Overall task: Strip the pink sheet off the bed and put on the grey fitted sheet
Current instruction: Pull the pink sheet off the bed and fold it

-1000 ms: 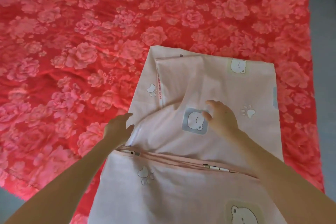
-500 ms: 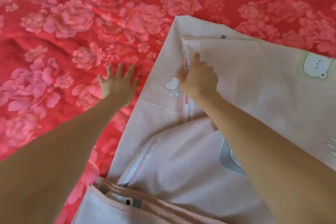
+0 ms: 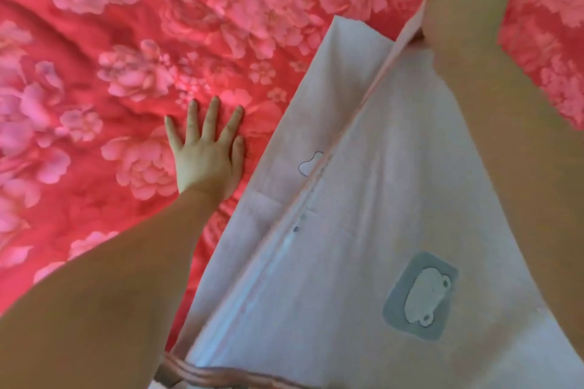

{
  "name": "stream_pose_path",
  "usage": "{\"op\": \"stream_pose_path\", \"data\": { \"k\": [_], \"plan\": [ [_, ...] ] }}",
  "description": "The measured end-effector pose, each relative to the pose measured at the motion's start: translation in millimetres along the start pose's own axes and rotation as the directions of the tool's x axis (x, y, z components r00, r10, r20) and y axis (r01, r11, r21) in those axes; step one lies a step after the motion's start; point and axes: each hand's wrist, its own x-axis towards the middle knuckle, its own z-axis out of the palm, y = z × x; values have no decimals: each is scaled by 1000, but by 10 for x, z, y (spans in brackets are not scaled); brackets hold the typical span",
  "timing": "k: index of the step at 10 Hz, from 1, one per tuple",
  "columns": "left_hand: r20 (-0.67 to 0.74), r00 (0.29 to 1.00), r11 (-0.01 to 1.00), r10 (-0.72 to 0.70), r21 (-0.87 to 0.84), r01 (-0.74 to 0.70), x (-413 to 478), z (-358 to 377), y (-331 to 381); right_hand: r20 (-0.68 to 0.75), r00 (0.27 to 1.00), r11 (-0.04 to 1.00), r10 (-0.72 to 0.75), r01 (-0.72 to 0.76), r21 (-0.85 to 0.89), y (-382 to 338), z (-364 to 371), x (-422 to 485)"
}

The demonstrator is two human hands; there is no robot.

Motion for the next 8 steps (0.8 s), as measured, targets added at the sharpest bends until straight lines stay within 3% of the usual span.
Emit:
{"op": "stream_pose_path", "data": {
  "k": [1, 2, 3, 4, 5, 6, 7, 8],
  "plan": [
    [11, 1000, 1000, -1, -7, 1, 24, -16, -25, 272, 960, 997, 70, -57, -53, -47, 437, 85],
    [-12, 1000, 1000, 14, -22, -14, 22, 11, -45, 494, 862, 990, 114, -60, -124, 65, 875, 4],
    [-7, 1000, 999, 30, -26, -30, 11, 17, -46, 523, 852, 990, -16, 86, -109, 47, 867, -153],
    [-8, 1000, 998, 25, -50, -25, 34, 16, -50, 336, 925, 976, -176, 209, -63, 141, 523, -336],
    [-18, 1000, 999, 25, -47, -26, 15, 22, -36, 118, 971, 960, -209, 227, -166, 525, 143, -734],
    [-14, 999, 999, 29, -20, -30, 15, 14, -45, 115, 981, 959, -156, 178, -220, 1072, -87, -1246],
    [18, 999, 999, 46, 0, -46, 6, 24, -40, 513, 857, 960, -37, 174, -221, 1551, -223, -1690],
    [184, 982, 998, 29, -63, -17, 97, -107, -95, 539, 842, 999, -13, 35, -32, 1698, -609, -1995]
  ]
}}
